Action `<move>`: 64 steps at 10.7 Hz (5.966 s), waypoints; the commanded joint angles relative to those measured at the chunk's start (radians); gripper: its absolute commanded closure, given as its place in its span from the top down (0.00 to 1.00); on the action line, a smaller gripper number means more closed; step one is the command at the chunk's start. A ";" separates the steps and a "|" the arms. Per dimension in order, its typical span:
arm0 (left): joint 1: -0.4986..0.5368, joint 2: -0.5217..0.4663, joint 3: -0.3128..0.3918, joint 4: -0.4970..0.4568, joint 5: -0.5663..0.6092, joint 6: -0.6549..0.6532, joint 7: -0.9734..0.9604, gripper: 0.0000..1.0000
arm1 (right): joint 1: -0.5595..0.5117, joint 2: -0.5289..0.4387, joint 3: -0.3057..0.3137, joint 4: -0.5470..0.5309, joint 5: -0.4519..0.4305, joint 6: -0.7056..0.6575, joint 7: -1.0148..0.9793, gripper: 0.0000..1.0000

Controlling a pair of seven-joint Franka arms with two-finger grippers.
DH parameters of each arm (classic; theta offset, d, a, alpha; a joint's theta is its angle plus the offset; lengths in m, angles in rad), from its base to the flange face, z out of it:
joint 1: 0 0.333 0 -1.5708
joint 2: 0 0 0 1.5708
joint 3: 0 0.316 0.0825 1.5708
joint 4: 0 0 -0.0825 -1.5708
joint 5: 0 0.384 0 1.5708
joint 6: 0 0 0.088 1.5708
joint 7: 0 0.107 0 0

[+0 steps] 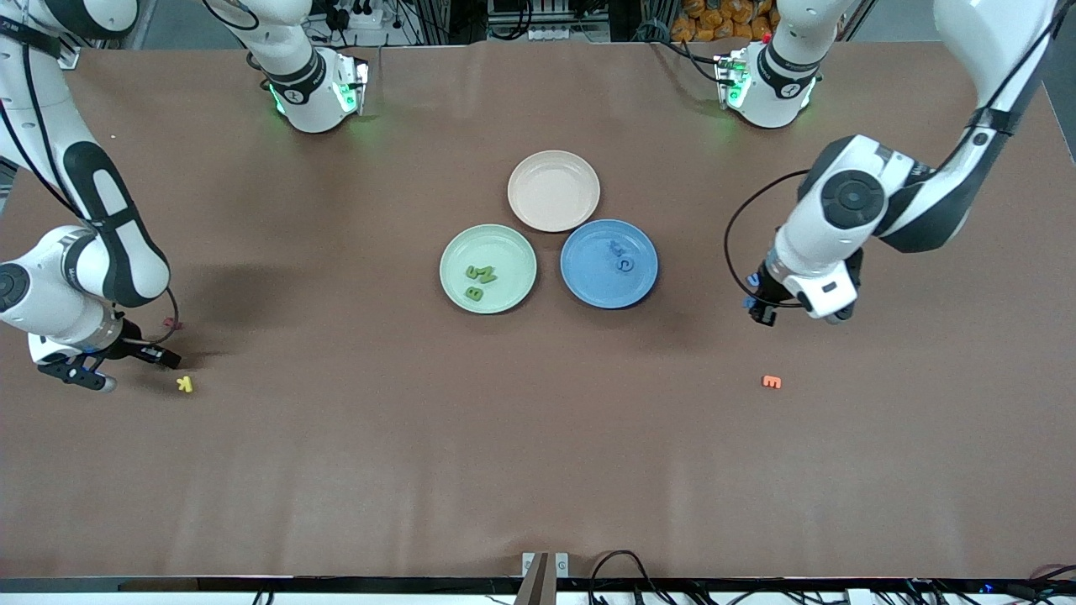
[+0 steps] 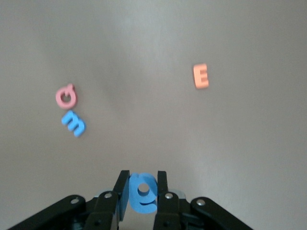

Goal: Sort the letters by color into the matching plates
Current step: 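Grasp the green g with the right gripper while the left gripper drops the a, then place the g on the green plate while the left gripper returns to letters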

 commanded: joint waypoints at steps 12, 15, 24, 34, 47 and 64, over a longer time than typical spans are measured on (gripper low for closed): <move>-0.434 0.074 0.042 0.091 -0.009 -0.070 -0.105 0.00 | -0.060 -0.031 0.049 -0.035 -0.012 0.003 -0.031 0.14; -0.563 0.080 0.131 0.122 -0.010 -0.065 -0.115 0.03 | -0.054 -0.060 0.049 -0.039 -0.010 -0.018 -0.028 0.14; -0.655 0.134 0.154 0.134 -0.010 -0.064 -0.118 0.81 | 0.046 -0.171 0.069 -0.042 -0.002 -0.231 0.060 0.14; -0.568 0.114 0.168 0.136 -0.009 -0.071 -0.107 0.76 | 0.512 -0.242 0.069 -0.041 -0.002 -0.423 0.517 0.14; -0.496 0.114 0.215 0.128 -0.013 -0.073 -0.110 0.74 | 0.984 -0.219 0.068 -0.039 0.073 -0.435 0.793 0.14; -0.439 0.113 0.225 0.126 -0.012 -0.116 -0.130 0.74 | 0.919 -0.260 -0.049 -0.004 0.087 -0.509 0.607 1.00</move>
